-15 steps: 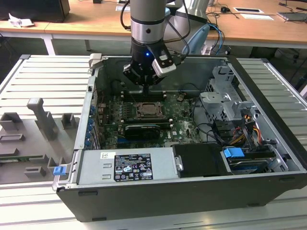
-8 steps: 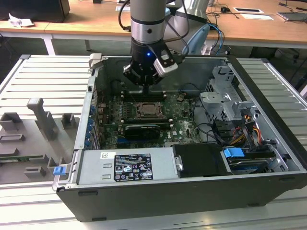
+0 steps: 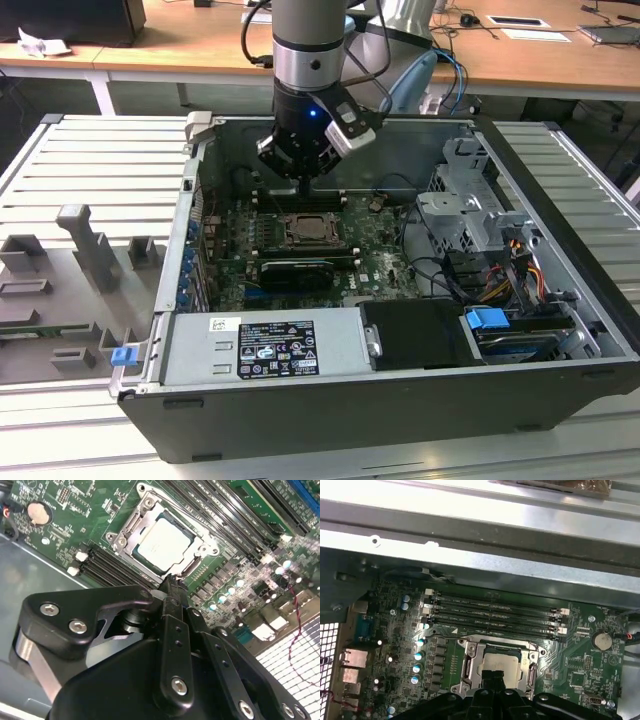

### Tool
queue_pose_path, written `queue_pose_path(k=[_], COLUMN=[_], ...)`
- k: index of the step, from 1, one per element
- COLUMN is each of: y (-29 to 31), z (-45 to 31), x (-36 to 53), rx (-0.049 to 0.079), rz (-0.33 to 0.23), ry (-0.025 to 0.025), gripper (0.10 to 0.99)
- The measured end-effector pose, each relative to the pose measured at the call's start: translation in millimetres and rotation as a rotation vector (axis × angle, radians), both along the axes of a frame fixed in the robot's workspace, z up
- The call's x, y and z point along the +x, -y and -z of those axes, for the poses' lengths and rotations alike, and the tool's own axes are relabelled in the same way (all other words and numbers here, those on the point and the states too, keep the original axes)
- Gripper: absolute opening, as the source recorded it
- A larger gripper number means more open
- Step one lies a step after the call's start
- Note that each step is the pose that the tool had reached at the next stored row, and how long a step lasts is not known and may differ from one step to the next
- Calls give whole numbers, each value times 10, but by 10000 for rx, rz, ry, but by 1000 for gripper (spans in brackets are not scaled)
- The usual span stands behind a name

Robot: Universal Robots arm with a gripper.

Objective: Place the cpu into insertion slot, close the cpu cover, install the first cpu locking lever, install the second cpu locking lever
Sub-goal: 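Install the first cpu locking lever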

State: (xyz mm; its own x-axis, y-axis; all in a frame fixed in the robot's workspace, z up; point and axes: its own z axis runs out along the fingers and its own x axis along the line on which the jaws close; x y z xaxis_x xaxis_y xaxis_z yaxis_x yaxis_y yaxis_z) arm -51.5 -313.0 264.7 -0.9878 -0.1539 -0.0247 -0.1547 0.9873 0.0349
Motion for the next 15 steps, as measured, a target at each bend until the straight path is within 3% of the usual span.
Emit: queue_pose_path(k=[6, 12, 15], y=[0, 0, 0], z=[0, 0, 0], x=[0, 0, 0], rx=[0, -1, 0], rz=[-763, -1859, -2089], ry=[0, 0, 0], gripper=[106, 106, 106])
